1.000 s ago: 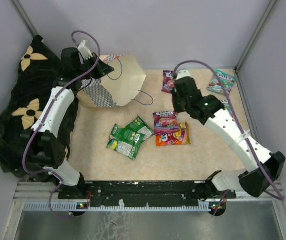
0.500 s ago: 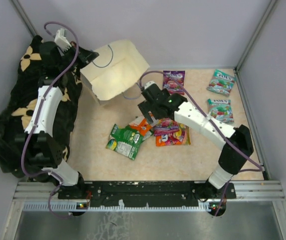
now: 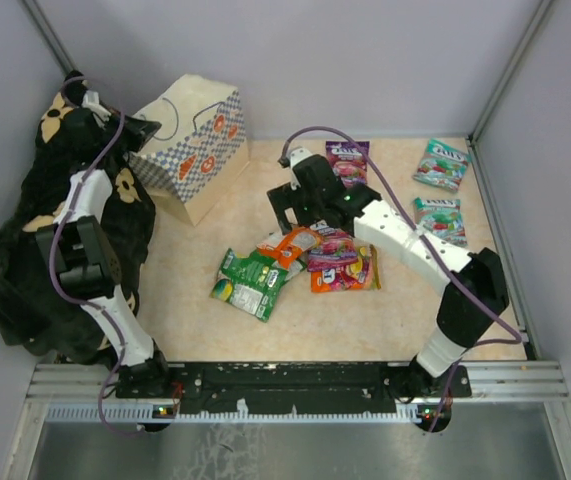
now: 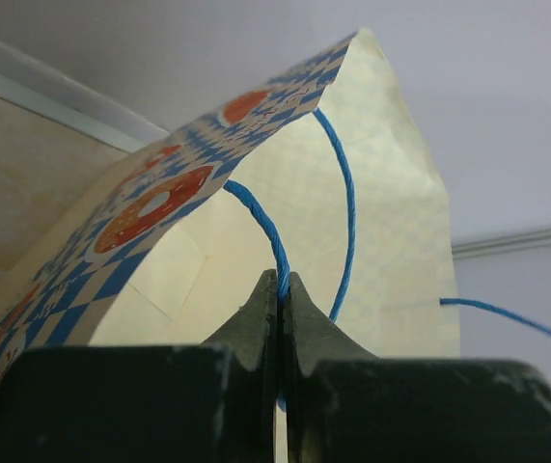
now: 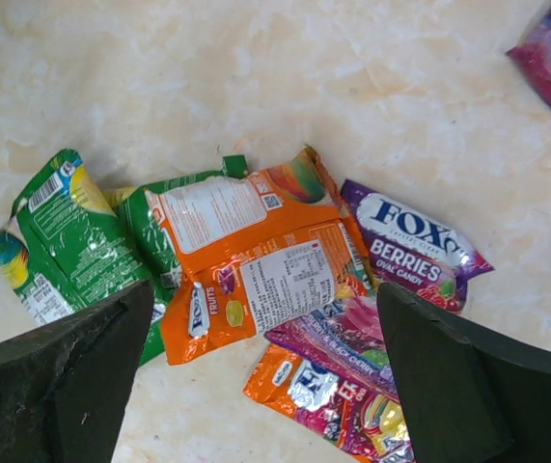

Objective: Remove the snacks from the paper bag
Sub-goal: Place the paper bag at the center of the board.

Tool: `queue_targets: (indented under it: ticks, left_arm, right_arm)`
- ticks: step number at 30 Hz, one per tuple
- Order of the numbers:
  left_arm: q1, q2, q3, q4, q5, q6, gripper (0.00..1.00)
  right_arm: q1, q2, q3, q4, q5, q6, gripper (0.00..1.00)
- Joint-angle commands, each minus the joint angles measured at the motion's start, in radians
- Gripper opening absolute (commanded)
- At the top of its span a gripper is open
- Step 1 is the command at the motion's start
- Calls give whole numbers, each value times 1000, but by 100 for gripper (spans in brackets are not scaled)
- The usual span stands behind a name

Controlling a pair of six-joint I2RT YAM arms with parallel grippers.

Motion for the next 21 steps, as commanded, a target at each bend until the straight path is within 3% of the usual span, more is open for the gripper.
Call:
queue_targets:
  ticks: [1,11,19,20,21]
  left_arm:
    - [33,33,15,96,-28,-83,0]
    - [48,-92,-141,207,-286,-196,0]
    - [48,-266,-188,150,-526,-142,0]
    - [48,-266,-173,137,-524,-131,8]
    - [48,-259,-151,124,-510,-118,24]
  right_arm:
    - [-10,19,-27,88,-72,26,99]
    - [-37,84,-26,235,-139,109,99]
    - [-46,120,-44,332,-196,186,99]
    - [-52,118,-53,337,-194,191,99]
    - [-60,114,-62,340,-190,197,99]
